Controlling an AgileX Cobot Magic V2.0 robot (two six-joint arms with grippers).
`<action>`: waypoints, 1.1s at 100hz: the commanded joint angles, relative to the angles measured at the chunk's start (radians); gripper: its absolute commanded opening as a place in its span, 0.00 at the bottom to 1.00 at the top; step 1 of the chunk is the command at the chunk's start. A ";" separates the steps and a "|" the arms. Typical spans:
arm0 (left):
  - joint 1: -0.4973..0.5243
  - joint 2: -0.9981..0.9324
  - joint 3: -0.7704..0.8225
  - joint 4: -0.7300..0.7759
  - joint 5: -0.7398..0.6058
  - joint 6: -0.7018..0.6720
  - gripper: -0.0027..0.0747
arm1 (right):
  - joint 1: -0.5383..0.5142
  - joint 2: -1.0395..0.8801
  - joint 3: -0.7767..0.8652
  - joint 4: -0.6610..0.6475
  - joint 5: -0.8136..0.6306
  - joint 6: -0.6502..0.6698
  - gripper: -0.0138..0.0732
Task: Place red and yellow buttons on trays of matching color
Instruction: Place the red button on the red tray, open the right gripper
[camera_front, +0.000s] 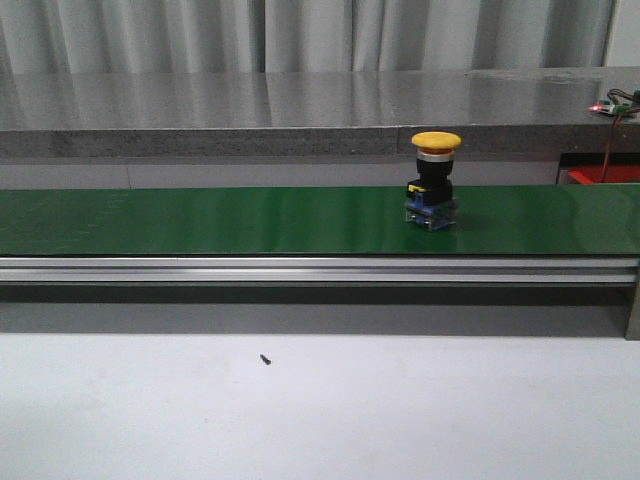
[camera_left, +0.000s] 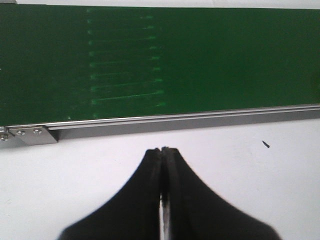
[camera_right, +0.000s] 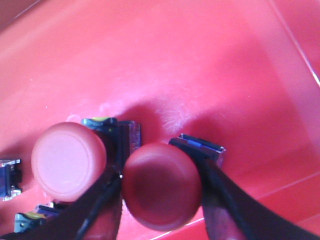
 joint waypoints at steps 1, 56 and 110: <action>-0.011 -0.016 -0.025 -0.024 -0.055 -0.008 0.01 | -0.011 -0.054 -0.028 0.013 -0.003 -0.005 0.63; -0.011 -0.016 -0.025 -0.024 -0.061 -0.001 0.01 | -0.021 -0.136 -0.091 0.012 0.171 -0.011 0.86; -0.011 -0.016 -0.025 -0.024 -0.071 -0.001 0.01 | 0.188 -0.453 0.032 0.002 0.194 -0.082 0.86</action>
